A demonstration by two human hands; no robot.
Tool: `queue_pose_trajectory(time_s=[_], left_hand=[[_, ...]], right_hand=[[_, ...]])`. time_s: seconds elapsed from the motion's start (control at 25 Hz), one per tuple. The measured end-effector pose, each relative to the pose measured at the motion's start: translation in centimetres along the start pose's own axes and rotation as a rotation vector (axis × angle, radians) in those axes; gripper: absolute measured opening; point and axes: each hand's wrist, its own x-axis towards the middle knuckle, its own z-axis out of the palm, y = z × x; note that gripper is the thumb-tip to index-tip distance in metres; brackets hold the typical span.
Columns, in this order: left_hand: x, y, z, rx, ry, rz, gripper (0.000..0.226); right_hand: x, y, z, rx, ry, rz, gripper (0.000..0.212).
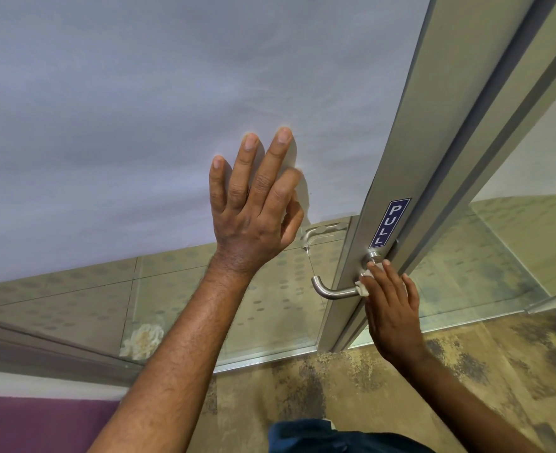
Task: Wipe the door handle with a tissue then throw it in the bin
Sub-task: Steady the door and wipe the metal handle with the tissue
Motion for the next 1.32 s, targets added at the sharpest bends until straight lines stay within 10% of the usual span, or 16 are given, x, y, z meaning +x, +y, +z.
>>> queue_pose_trajectory(time_s=[0.36, 0.96, 1.32], left_hand=[[0.0, 0.0, 0.0, 0.003, -0.005, -0.002, 0.027], [-0.1, 0.0, 0.1, 0.028, -0.002, 0.003, 0.026], [0.0, 0.1, -0.1, 0.041, -0.020, -0.010, 0.029]], right_hand=[[1.0, -0.7, -0.3, -0.055, -0.010, -0.162, 0.030], [5.2, -11.4, 0.2, -0.156, -0.111, 0.108, 0.027], [0.8, -3.9, -0.7, -0.029, -0.109, -0.289, 0.054]])
